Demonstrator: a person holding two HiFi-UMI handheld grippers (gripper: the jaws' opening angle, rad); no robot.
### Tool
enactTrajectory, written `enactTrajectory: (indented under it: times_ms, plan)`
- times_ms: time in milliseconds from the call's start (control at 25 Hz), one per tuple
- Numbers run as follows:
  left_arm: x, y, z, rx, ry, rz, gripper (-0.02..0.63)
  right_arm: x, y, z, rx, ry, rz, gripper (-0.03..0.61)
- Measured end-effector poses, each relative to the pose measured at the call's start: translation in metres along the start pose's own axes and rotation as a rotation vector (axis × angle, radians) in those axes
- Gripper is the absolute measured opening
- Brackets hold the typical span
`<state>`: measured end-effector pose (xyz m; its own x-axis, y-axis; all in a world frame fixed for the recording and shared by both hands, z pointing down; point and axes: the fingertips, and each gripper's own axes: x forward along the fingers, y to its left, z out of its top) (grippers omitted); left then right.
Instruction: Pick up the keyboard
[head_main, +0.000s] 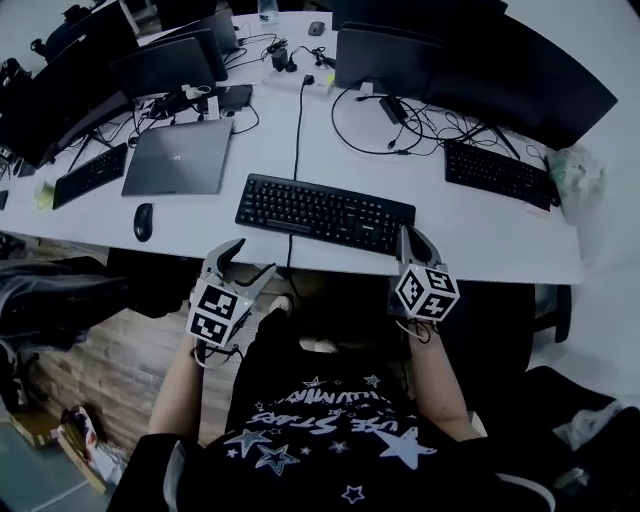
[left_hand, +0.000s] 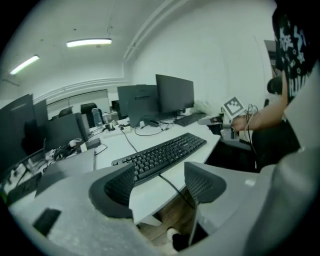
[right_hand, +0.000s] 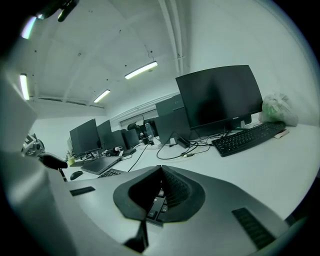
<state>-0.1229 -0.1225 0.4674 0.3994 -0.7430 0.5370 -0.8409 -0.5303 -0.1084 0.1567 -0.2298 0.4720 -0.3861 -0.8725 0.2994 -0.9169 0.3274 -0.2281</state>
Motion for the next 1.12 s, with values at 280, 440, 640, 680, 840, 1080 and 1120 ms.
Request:
enactTrajectory:
  times_ms: [280,440,640,680,840,1080,1120]
  plan:
    - [0.061,0.035,-0.011,0.438,0.128,-0.251,0.398,0.021,0.000,0.015,0.012,-0.004,-0.129,0.006]
    - [0.091,0.055,-0.015,0.611,0.195,-0.336,0.443,0.040,0.005,0.021,0.014,0.001,-0.173,0.006]
    - [0.129,0.072,-0.021,0.691,0.267,-0.434,0.477,0.056,0.012,0.021,0.018,0.016,-0.216,0.006]
    - [0.135,0.075,-0.023,0.706,0.285,-0.454,0.479,0.059,0.013,0.020,0.021,0.020,-0.222,0.006]
    - [0.149,0.077,-0.032,0.744,0.375,-0.566,0.482,0.070,0.018,0.018,0.036,0.037,-0.244,0.006]
    - [0.165,0.073,-0.042,0.757,0.447,-0.628,0.503,0.079,0.014,0.014,0.049,0.056,-0.273,0.006]
    - [0.167,0.072,-0.045,0.757,0.463,-0.640,0.508,0.079,0.013,0.014,0.052,0.058,-0.278,0.006]
